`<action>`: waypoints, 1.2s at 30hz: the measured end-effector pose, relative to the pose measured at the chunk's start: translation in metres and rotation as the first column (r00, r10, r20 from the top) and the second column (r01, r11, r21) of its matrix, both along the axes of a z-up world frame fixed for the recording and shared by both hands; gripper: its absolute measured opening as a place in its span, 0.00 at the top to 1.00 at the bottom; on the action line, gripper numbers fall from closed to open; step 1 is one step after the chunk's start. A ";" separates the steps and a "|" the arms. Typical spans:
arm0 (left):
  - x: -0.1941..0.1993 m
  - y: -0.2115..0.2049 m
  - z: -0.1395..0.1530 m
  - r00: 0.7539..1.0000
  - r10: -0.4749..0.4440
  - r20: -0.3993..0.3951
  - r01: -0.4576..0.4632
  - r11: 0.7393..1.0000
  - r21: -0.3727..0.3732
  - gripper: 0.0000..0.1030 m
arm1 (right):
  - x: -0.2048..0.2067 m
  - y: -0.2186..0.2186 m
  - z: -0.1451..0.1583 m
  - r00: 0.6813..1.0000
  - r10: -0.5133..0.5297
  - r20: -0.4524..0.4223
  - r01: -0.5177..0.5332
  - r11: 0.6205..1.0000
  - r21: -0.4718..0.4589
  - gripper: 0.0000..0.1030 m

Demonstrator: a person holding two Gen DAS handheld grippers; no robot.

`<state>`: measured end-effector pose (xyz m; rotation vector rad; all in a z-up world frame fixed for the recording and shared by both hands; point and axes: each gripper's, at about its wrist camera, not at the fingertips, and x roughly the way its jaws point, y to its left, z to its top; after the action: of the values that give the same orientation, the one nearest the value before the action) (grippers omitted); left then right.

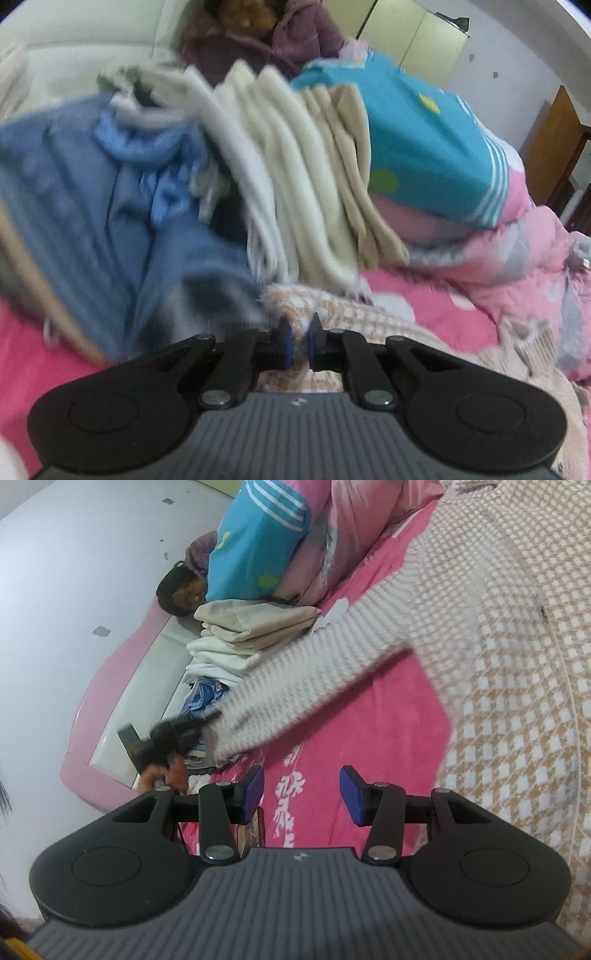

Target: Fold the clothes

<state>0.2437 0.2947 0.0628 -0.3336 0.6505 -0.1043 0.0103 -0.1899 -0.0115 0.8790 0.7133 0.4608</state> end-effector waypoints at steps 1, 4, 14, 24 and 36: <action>0.008 -0.002 0.002 1.000 0.003 0.000 -0.003 1.000 0.027 0.92 | 0.000 -0.001 -0.001 1.000 -0.005 -0.002 0.005 1.000 -0.001 0.56; 0.029 -0.008 -0.005 0.999 0.029 -0.040 -0.025 0.995 0.094 0.92 | -0.002 -0.005 -0.003 1.000 -0.019 -0.008 0.019 1.000 0.001 0.56; 0.052 -0.031 -0.052 0.994 0.059 -0.091 -0.029 0.955 0.296 0.90 | -0.005 -0.017 -0.013 0.998 -0.059 -0.036 0.059 0.998 0.012 0.55; 0.018 -0.013 -0.004 0.984 0.179 -0.013 -0.169 0.946 0.275 0.44 | -0.041 -0.047 -0.006 0.990 -0.142 0.017 0.141 0.989 0.039 0.52; -0.113 -0.086 0.066 0.994 -0.106 0.011 0.104 0.988 0.114 0.39 | -0.096 -0.100 -0.012 0.964 -0.260 0.058 0.255 0.963 0.081 0.52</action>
<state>0.1308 0.2089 0.1289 -0.1893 0.6541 -0.1701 -0.0853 -0.2899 -0.0233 1.0054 0.5121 0.2836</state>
